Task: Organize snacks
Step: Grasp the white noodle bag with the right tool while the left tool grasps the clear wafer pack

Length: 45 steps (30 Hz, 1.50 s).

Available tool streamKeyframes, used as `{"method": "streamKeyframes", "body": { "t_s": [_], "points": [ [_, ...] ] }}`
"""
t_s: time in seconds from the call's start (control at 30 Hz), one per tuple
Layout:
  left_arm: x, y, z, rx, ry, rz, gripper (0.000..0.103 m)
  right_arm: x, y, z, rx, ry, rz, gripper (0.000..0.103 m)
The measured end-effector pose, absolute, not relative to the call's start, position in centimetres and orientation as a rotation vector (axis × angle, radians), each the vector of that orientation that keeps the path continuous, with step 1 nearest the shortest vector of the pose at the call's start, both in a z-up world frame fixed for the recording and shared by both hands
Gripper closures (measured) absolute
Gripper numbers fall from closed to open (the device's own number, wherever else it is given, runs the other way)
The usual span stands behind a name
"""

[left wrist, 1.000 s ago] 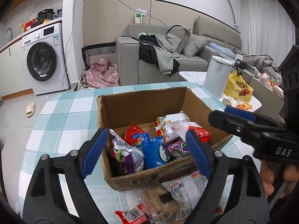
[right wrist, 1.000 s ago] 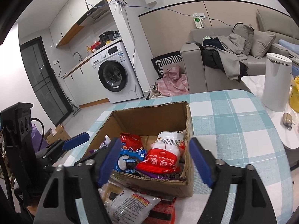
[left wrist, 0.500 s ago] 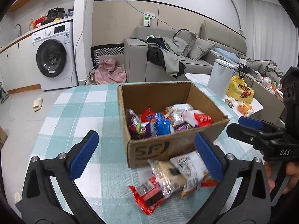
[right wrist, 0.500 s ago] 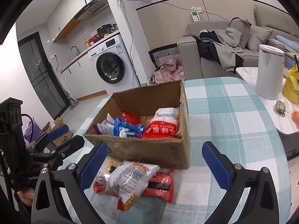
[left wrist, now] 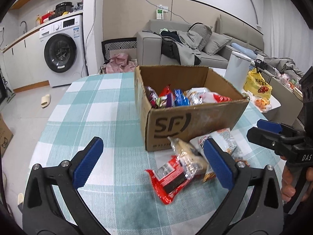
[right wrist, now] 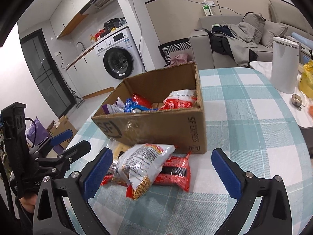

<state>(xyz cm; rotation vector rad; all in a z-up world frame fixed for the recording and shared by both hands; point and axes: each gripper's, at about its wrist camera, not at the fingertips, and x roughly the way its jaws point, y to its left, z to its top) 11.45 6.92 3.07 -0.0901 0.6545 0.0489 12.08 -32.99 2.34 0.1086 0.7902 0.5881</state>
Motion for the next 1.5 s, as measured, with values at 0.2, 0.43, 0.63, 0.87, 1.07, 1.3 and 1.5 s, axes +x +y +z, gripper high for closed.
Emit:
{"method": "streamKeyframes", "body": {
  "t_s": [0.2,0.43,0.63,0.87,1.07,1.3,1.5],
  "points": [
    [11.6,7.2,2.2,-0.097,0.672,0.055,0.001,11.5,-32.6,1.9,0.093,0.789,0.598,0.0],
    [12.0,7.5,1.4,-0.098,0.696,0.065,0.001,11.1,-31.2,1.1,0.032,0.809,0.584,0.0],
    [12.4,7.9,0.8,-0.104,0.714,0.067,0.001,11.3,-30.2,0.0,0.013,0.85,0.59,0.0],
    [12.6,9.0,0.7,-0.127,0.717,0.082,0.001,11.8,-28.9,-0.7,0.033,0.909,0.635,0.0],
    [12.6,9.5,0.6,-0.138,0.718,0.086,0.001,12.3,-27.4,-1.4,0.035,0.935,0.662,0.001],
    [12.7,9.7,0.3,-0.146,0.725,0.084,0.001,12.7,-26.5,-1.8,0.032,0.935,0.671,0.007],
    [12.8,9.7,0.3,-0.148,0.728,0.084,0.001,12.9,-26.7,-1.7,0.035,0.929,0.674,0.021]
  ]
}}
